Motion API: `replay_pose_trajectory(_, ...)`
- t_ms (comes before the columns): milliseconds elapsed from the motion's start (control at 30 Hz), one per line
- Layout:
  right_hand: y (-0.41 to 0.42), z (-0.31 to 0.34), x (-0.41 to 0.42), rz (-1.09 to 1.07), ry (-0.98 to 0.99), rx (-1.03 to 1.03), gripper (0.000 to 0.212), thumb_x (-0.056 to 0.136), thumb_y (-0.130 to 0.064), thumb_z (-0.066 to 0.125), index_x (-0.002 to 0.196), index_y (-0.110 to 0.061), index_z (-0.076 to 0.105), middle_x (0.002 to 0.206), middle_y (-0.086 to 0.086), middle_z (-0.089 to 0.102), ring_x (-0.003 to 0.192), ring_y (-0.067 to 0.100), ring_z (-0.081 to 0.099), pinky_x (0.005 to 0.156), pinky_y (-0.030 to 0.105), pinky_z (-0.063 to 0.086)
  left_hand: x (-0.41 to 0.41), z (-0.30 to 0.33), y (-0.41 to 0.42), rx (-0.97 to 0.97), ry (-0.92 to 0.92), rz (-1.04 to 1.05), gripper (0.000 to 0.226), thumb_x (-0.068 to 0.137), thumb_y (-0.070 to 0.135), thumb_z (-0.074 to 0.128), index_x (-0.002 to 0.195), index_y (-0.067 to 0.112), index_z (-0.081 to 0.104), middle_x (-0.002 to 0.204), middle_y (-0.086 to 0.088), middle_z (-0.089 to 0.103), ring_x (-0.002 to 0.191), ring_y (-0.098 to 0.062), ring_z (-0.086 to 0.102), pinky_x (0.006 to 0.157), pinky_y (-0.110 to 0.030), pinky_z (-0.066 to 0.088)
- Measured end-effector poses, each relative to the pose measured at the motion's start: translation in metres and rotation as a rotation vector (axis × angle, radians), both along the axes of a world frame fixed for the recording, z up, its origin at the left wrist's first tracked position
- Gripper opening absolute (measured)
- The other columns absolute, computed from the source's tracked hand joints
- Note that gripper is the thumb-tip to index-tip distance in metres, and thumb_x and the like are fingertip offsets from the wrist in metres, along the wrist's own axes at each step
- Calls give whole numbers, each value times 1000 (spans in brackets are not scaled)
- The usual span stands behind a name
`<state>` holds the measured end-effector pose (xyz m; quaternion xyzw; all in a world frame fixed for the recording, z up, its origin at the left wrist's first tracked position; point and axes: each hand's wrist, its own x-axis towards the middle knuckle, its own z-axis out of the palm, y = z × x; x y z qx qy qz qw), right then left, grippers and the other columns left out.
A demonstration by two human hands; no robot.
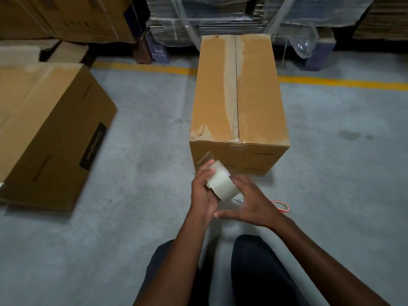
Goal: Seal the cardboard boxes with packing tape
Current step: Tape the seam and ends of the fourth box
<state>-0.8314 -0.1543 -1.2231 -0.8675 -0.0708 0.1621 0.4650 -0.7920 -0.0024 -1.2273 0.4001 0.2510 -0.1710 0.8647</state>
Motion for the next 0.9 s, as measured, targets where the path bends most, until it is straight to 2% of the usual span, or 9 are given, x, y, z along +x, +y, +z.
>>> replay_pose_trajectory(67, -3, 15, 9, -17, -168, -16, 65, 59, -63, 88, 105, -25, 63, 116, -10, 59, 111, 11, 50, 88, 23, 44, 7, 16, -3, -19, 40, 5, 37, 74, 26, 81, 108, 13, 71, 98, -15, 70, 84, -29, 69, 78, -40, 55)
replay_pose_trajectory(133, -7, 35, 24, -9, -222, 27, 52, 65, -43, 92, 88, -20, 51, 98, -5, 63, 92, 16, 58, 71, 31, 47, 17, 29, -3, 61, 37, 17, 38, 82, 26, 82, 113, 7, 70, 94, -15, 71, 83, -27, 69, 75, -38, 56)
replay_pose_trajectory(233, -11, 60, 48, 13, -219, 35, 56, 66, -21, 90, 97, -19, 43, 93, -1, 64, 76, 24, 62, 54, 36, 47, 37, 40, 3, 272, -30, 72, 21, 87, 22, 80, 101, 7, 75, 80, -4, 72, 75, -18, 66, 68, -33, 56)
replay_pose_trajectory(300, -16, 72, 64, 10, -239, 43, 61, 66, -17, 89, 105, -21, 43, 95, 1, 66, 75, 20, 64, 53, 34, 48, 51, 43, 10, 417, -112, 90, 8, 86, 18, 82, 86, 11, 79, 79, -1, 75, 78, -17, 68, 76, -36, 59)
replay_pose_trajectory(367, -22, 81, 83, 33, -243, 37, 64, 66, -17, 90, 110, -21, 45, 96, 1, 67, 77, 17, 66, 56, 31, 50, 63, 45, 17, 528, -197, 70, 6, 84, 18, 84, 84, 13, 81, 86, -7, 79, 83, -21, 72, 84, -37, 61)
replay_pose_trajectory(533, -22, 94, 128, 73, -251, -91, 66, 68, -23, 93, 115, -22, 46, 96, -1, 68, 80, 15, 66, 57, 27, 50, 89, 51, 29, 764, -357, 31, 13, 86, 20, 82, 88, 7, 81, 86, -8, 78, 77, -24, 76, 75, -37, 64)
replay_pose_trajectory(667, -19, 98, 157, 104, -301, -197, 62, 66, -19, 91, 119, -22, 57, 108, 5, 68, 89, 22, 64, 67, 37, 56, 111, 56, 37, 841, -333, -4, 13, 91, 14, 77, 82, 5, 80, 75, -9, 76, 72, -27, 76, 69, -35, 64)
replay_pose_trajectory(833, -31, 104, 172, 180, -316, -362, 48, 69, -42, 86, 105, -25, 58, 90, -5, 63, 81, 19, 63, 55, 26, 47, 131, 63, 54, 924, -271, 31, 19, 90, 21, 78, 71, 15, 78, 62, -5, 73, 60, -16, 72, 61, -28, 61)
replay_pose_trajectory(900, -49, 109, 173, 171, -304, -424, 49, 67, -58, 83, 99, -30, 58, 85, -9, 64, 75, 14, 62, 57, 31, 51, 137, 61, 74, 896, -196, 97, 19, 89, 22, 79, 72, 15, 78, 64, -5, 73, 60, -15, 70, 63, -29, 60)
